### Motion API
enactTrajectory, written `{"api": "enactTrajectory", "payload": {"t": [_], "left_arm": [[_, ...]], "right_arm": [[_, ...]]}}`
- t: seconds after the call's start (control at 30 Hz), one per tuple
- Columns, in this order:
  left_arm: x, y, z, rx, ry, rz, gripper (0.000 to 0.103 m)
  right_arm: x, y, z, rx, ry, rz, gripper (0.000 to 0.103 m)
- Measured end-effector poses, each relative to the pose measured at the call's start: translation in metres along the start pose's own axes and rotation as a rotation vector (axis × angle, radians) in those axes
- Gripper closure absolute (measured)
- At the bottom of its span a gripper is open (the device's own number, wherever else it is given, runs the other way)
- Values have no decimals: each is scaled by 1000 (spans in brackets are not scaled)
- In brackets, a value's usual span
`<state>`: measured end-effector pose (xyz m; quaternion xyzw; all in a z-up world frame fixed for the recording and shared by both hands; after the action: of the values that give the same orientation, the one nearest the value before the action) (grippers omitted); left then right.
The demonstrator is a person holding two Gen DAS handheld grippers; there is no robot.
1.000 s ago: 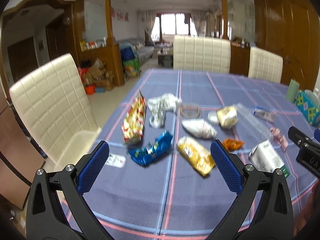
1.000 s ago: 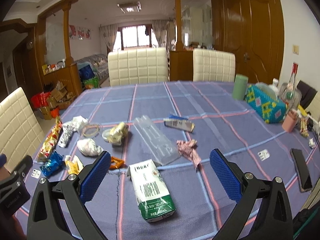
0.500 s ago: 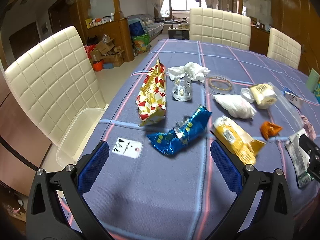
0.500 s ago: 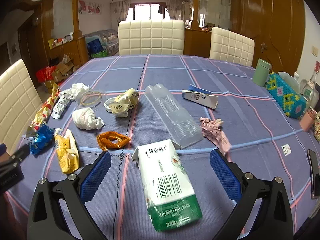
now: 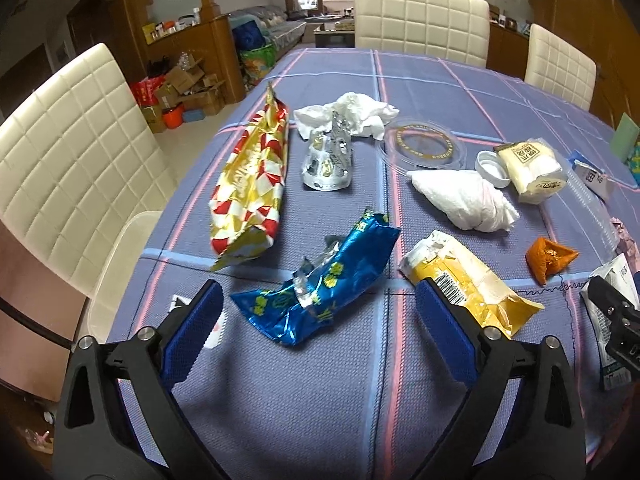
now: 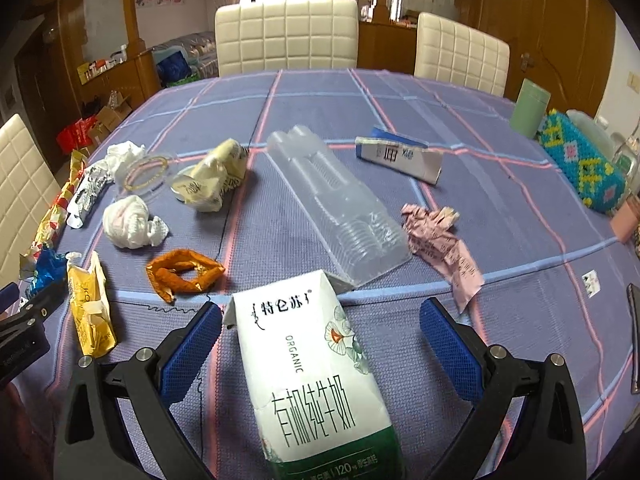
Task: Collect trash
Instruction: 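Grasp the blue snack wrapper with the left tool while the right tool grasps the milk carton, then lift the blue wrapper and milk carton and carry them toward the clear bin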
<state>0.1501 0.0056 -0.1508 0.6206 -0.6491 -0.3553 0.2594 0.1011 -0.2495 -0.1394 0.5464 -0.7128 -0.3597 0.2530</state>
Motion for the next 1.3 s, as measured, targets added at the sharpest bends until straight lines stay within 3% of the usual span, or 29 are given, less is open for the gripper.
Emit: {"api": "enactTrajectory", "payload": {"t": [0.17,0.23,0.33,0.37,0.4,0.43,0.53,0.6,0.83,1.13,1.3], "left_arm": [[2,-4,0,-9,-8,11,24],[2,-3,0,-4,-12,5,30],[6,3,2,16,-28,15,47],[8,4,3,19,-35,20,56],[9,6,4,23,-39,17,72],[10,7,5,21,-42,26,79],[11,11,8,20,-37,65,82],[11,14,10,22,-33,90,89],[4,30,16,55,-7,126,94],[-26,55,12,132,35,95,94],[-15,49,15,112,-11,175,91]], "right_arm": [[-1,-2,3,-17,-8,-17,9],[-1,-2,5,-28,-13,-23,23],[-3,-2,9,-42,-16,-34,42],[-3,-1,10,-41,-18,-44,43],[-3,1,12,-38,-20,-50,54],[-4,3,12,-33,-22,-63,54],[-8,6,15,-38,-18,-92,54],[-13,10,17,-30,-8,-106,54],[-30,31,11,38,36,-126,54],[-78,48,0,95,166,-170,54],[-88,51,1,109,178,-171,54]]}}
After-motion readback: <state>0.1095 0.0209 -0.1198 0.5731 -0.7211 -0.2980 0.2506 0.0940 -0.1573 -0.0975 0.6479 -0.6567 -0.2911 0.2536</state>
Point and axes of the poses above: each gripper's, at about its wrist camera, not at the fingertips, and y roughly against the way its jaws point, x to its right, z to its underside, the point moved 4 cm from there along -y, roughly the way its jaws point, and after that the axes turned 3 degrees about -y, right-handed, at the moved point
